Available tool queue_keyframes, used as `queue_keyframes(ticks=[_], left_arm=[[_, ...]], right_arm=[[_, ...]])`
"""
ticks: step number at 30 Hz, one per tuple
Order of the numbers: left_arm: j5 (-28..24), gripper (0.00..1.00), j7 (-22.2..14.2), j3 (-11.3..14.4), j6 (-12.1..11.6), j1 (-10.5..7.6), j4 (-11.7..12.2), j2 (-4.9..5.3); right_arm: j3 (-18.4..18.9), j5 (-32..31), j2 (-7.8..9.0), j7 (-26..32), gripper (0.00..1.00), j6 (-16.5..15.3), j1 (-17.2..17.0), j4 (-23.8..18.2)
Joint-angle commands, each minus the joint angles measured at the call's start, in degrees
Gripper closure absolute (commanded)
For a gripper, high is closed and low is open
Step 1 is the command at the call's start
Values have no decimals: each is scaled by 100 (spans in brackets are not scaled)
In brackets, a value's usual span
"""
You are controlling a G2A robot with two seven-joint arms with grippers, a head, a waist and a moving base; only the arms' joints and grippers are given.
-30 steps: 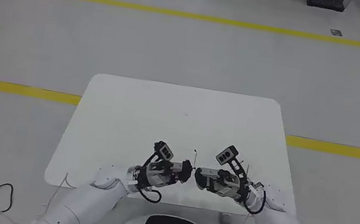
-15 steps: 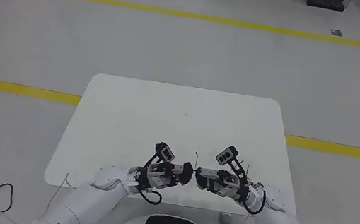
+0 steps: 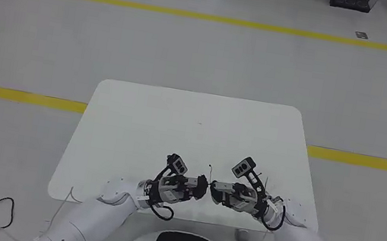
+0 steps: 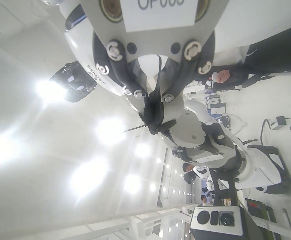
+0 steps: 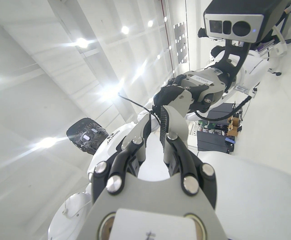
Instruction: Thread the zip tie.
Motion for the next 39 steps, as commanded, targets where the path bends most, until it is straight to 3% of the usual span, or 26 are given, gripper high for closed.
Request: queue_keyframes(ticks=[1, 14, 22, 30, 39], left_arm=[[8, 100, 4, 3, 7, -3, 0, 2], [12, 100, 21, 11, -6, -5, -9, 13], [7, 100, 7, 21, 9, -9, -22, 19], [12, 100, 1, 31, 20, -18, -30, 25], [23, 100, 25, 46, 15, -16, -30, 30]], right_arm=[[2, 1, 0, 0, 89, -4, -3, -2], [3, 0, -6, 0, 96, 30, 0, 20], [14, 6, -11, 0, 87, 26, 9, 41], [24, -3, -20, 0, 87, 30, 12, 56], [10, -64, -33, 0, 100, 65, 18, 78]])
